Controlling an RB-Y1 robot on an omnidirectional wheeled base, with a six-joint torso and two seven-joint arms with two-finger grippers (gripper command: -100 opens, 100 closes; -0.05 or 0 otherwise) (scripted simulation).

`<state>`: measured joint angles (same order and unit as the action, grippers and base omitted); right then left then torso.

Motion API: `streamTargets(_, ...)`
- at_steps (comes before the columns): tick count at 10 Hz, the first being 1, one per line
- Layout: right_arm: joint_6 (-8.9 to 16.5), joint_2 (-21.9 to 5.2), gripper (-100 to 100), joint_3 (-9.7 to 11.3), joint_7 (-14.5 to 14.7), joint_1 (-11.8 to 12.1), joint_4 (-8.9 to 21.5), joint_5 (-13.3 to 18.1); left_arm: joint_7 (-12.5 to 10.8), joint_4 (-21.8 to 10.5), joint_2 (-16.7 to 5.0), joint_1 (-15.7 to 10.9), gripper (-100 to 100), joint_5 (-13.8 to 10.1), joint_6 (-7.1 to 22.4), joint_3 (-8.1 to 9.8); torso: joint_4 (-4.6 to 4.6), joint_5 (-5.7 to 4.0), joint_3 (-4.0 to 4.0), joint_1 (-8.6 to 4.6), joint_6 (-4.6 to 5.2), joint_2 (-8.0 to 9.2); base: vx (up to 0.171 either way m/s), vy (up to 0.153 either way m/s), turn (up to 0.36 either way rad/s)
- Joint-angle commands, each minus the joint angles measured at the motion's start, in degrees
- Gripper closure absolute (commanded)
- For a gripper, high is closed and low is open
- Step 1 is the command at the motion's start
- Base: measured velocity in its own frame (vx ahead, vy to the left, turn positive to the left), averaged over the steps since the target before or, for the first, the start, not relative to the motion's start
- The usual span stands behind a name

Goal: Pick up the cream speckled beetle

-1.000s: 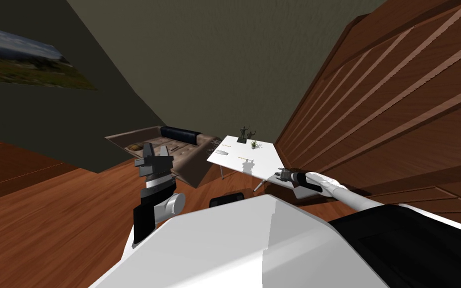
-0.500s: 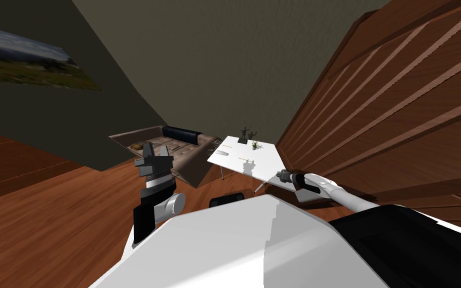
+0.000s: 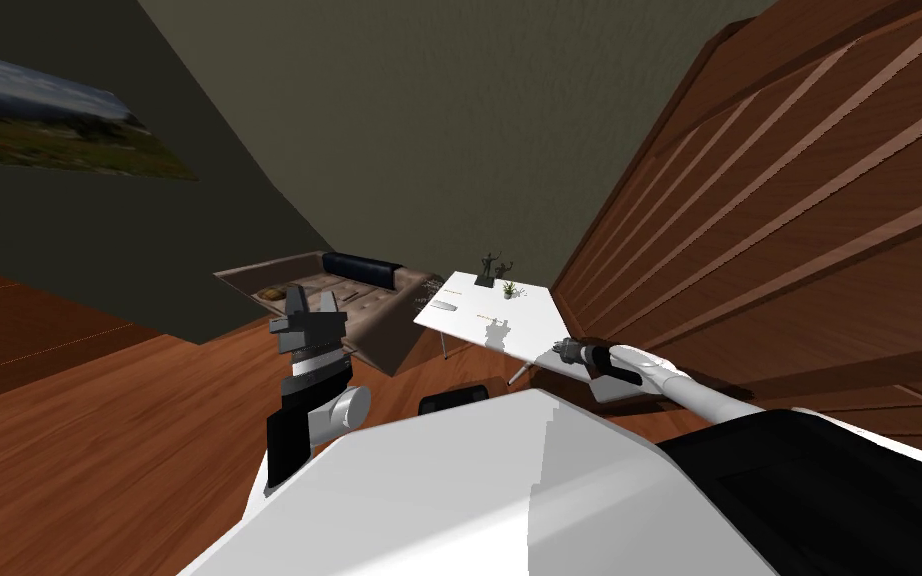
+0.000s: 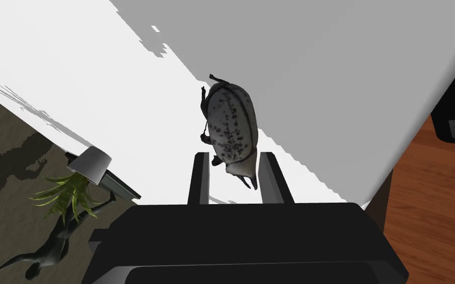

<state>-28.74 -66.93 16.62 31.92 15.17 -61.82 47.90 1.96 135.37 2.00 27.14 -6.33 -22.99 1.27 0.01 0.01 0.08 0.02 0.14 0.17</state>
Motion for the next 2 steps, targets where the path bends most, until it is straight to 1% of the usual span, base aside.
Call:
streamTargets(1,0.0,0.0,100,0.0,0.0,0.0,0.0,0.0,0.0,0.0,0.0,0.0,0,0.0,0.0,0.00,0.00,0.00,0.00,0.00,0.00,0.00,-0.022,0.013,-0.031)
streamTargets(2,-0.1,-0.2,0,0.0,-0.1,0.0,-0.1,0.0,0.0,0.0,0.0,0.0,0,0.0,0.0,0.00,0.00,-0.04,0.00,-0.01,-0.04,-0.01,0.000,0.000,0.000)
